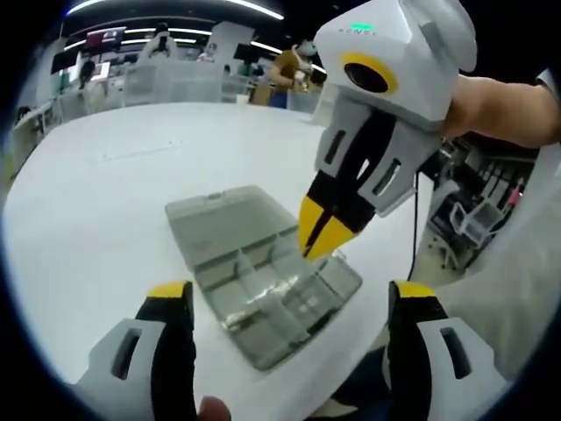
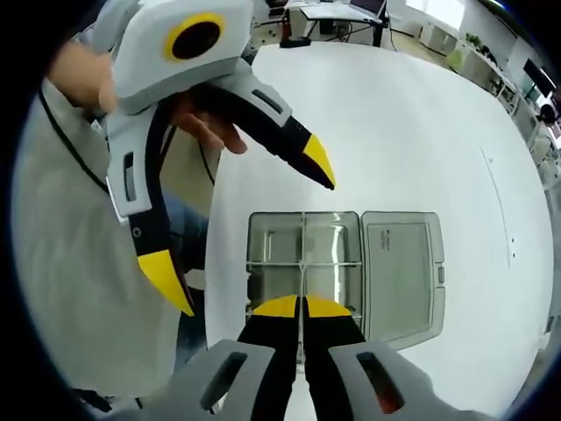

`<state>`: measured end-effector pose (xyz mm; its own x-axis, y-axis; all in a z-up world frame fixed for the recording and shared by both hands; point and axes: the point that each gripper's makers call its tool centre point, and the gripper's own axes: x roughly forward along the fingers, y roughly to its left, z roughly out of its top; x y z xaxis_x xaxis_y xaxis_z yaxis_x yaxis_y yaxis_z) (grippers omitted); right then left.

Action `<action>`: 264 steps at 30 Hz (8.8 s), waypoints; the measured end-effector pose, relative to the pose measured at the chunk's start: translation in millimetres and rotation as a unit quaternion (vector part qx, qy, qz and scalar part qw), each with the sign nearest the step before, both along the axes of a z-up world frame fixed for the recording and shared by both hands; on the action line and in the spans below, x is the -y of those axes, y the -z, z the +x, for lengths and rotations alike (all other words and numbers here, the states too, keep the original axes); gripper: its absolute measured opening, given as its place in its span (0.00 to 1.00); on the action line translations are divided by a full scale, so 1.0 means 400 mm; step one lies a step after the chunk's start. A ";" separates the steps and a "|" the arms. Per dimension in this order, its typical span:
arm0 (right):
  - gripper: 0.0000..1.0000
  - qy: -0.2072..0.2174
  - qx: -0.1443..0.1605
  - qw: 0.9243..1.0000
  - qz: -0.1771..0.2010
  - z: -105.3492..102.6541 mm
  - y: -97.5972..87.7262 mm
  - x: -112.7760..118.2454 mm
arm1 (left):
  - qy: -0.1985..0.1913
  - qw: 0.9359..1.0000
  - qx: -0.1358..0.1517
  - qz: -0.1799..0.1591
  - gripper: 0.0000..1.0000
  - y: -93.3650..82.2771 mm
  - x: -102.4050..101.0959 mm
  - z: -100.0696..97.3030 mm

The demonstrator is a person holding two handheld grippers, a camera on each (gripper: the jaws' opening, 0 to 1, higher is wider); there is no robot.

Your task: Insert the divider into the dual guide fixture by aligning both edges with the guide slots and pushing it downward to the bottom, including one-sided entry, uneven engagement, binding, and posture correction.

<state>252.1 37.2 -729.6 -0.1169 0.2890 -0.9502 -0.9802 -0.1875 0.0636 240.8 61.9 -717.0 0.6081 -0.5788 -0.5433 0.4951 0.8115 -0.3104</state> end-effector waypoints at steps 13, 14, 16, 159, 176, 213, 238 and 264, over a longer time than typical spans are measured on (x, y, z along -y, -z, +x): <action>0.00 -0.003 0.000 1.000 -0.002 0.000 0.009 0.000 | -0.002 1.000 -0.001 0.000 0.89 0.002 -0.004 -0.003; 0.00 -0.003 0.000 1.000 -0.002 0.000 0.009 0.000 | -0.002 1.000 -0.001 0.000 0.89 0.002 -0.004 -0.003; 0.00 -0.005 0.001 1.000 -0.002 0.000 0.009 -0.001 | -0.003 1.000 -0.002 -0.001 0.89 0.002 -0.005 -0.003; 0.00 -0.028 0.012 1.000 -0.002 -0.010 0.119 -0.003 | 0.007 1.000 -0.016 0.021 0.89 0.011 -0.020 -0.034; 0.00 -0.032 0.011 0.999 -0.003 -0.007 0.130 -0.003 | 0.004 1.000 -0.017 0.019 0.89 0.014 -0.022 -0.033; 0.00 -0.023 0.019 1.000 -0.001 -0.006 0.132 -0.001 | 0.007 1.000 -0.023 0.019 0.88 0.024 -0.014 -0.050; 0.00 -0.019 0.020 1.000 -0.001 -0.002 0.140 -0.001 | 0.012 0.999 -0.029 0.027 0.88 0.029 -0.018 -0.057; 0.00 -0.014 0.011 1.000 -0.001 -0.008 0.142 -0.003 | 0.007 0.999 -0.032 0.025 0.88 0.035 -0.022 -0.058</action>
